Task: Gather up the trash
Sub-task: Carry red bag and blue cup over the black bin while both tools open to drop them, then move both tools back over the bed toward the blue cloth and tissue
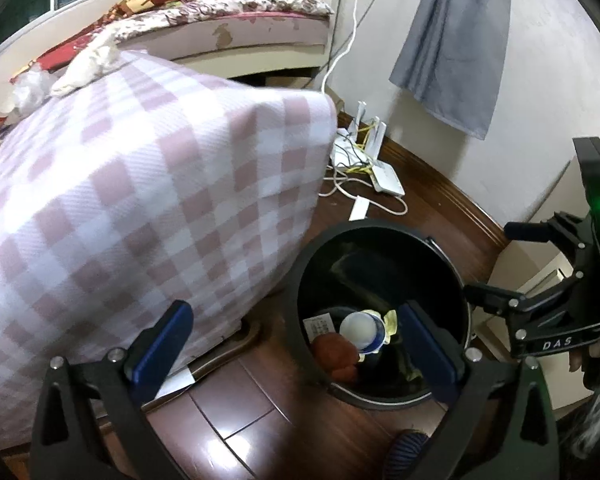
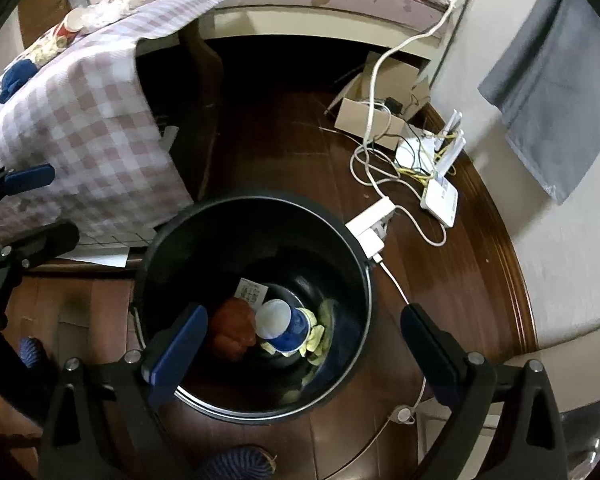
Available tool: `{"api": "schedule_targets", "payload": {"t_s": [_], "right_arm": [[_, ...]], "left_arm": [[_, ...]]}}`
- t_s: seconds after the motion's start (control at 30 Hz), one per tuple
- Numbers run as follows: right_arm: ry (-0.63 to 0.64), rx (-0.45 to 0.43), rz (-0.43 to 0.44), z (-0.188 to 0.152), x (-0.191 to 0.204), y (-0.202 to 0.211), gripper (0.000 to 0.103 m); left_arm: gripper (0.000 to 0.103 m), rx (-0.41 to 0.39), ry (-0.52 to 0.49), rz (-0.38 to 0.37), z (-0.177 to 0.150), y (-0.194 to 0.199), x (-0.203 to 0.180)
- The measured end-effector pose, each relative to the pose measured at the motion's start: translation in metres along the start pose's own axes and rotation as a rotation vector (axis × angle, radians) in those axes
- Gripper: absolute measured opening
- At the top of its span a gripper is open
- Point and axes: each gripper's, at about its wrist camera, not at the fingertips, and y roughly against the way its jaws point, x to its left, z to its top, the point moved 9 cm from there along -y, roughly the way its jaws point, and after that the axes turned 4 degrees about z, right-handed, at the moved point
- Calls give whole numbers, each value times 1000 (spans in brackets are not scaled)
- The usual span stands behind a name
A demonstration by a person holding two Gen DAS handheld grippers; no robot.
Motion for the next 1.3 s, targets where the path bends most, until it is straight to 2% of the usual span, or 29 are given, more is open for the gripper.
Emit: {"api": "schedule_targets", "payload": {"t_s": [0.27,0.6,0.87,1.03,1.13,1.23,1.3], "right_arm": [[50,-77,14,33,22,27,99],[117,-200,74,87,70,66,99],[166,-280,146,131,125,87,99],[127,-328,185,165,152,87,99],[91,-341,207,185,164,82,99],[65,-353,190,204,170,76,99],[51,-362,200,213,173,73,99]], "left_arm": [[102,-64,16,25,12,34,11],[102,-174,101,106,32,93,66],[102,-232,203,226,34,127,141],[102,-245,265,303,36,136,196],[102,-238,312,342,39,135,225],[101,-231,357,368,41,128,250],[97,-220,377,367,45,117,265]]}}
